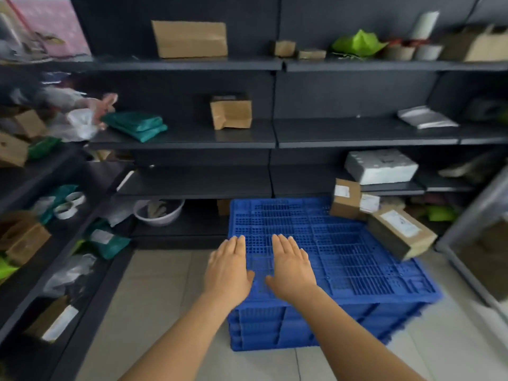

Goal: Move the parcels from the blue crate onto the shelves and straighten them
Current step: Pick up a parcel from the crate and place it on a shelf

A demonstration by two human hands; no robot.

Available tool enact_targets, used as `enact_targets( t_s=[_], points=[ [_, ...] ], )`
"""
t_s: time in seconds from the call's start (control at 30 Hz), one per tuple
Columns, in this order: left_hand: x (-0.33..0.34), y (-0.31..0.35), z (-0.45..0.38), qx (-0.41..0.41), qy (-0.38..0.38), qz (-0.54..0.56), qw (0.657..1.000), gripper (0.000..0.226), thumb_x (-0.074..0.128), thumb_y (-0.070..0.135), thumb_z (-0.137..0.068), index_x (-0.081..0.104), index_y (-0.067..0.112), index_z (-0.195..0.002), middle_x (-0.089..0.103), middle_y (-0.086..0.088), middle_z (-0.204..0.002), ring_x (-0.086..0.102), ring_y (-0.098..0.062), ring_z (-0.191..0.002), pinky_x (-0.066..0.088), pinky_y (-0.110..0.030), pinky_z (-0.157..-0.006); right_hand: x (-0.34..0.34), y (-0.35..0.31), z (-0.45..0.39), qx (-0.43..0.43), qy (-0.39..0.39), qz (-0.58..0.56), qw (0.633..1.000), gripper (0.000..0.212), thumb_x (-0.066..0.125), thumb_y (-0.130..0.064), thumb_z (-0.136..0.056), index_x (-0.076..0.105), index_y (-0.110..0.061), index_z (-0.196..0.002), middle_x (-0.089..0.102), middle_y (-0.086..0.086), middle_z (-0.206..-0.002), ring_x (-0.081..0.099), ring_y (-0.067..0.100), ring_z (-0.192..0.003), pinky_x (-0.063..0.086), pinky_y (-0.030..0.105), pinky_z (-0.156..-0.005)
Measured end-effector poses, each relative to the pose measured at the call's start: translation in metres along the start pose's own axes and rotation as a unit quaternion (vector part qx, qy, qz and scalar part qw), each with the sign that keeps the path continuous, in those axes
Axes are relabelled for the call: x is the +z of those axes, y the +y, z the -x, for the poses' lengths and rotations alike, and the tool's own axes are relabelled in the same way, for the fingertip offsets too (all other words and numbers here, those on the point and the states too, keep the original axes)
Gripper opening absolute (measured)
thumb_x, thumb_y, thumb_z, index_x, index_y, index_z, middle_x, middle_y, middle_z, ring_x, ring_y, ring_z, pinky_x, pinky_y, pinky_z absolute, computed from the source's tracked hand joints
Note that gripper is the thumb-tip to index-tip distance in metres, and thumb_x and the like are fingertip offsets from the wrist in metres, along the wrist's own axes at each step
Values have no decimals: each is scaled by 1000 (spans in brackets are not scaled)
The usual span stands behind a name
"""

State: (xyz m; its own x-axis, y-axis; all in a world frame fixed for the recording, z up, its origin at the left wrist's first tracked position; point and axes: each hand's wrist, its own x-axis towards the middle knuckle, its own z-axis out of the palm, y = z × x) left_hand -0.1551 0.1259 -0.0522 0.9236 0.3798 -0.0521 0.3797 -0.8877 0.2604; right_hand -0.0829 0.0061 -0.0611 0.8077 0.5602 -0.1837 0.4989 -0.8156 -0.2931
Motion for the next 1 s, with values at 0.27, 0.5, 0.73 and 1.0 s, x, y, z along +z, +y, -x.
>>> enact_targets(
  t_s=[0.27, 0.5, 0.73, 1.0],
  points=[
    [19, 59, -101, 109, -39, 14, 993, 80, 51, 39, -97, 1, 15, -154, 6, -1, -161, 6, -18, -148, 11, -36, -119, -32, 71, -54, 123, 12, -12, 992, 92, 58, -36, -95, -9, -15, -154, -9, 1, -162, -11, 22, -149, 1, 40, -121],
    [37, 108, -162, 176, -85, 9, 981, 80, 51, 38, -98, -1, 14, -154, 6, -3, -161, 7, -21, -148, 13, -38, -120, -45, 123, -78, 202, 21, -48, 978, 92, 58, -35, -95, -9, -15, -154, -8, 0, -162, -11, 21, -149, 2, 41, -121],
    [67, 167, -213, 205, -117, 3, 972, 80, 50, 40, -98, 0, 13, -154, 9, -3, -161, 11, -21, -148, 17, -37, -120, -55, 200, -104, 248, 47, -80, 964, 94, 60, -35, -93, -8, -16, -155, -6, 1, -163, -8, 21, -149, 4, 41, -121],
    [114, 248, -299, 150, -133, 11, 980, 82, 48, 47, -96, 0, 16, -154, 7, -2, -162, 10, -20, -148, 16, -38, -119, -72, 314, -182, 231, 14, -82, 969, 95, 59, -38, -92, -8, -14, -154, -5, 4, -163, -6, 23, -150, 3, 39, -121]
  ],
)
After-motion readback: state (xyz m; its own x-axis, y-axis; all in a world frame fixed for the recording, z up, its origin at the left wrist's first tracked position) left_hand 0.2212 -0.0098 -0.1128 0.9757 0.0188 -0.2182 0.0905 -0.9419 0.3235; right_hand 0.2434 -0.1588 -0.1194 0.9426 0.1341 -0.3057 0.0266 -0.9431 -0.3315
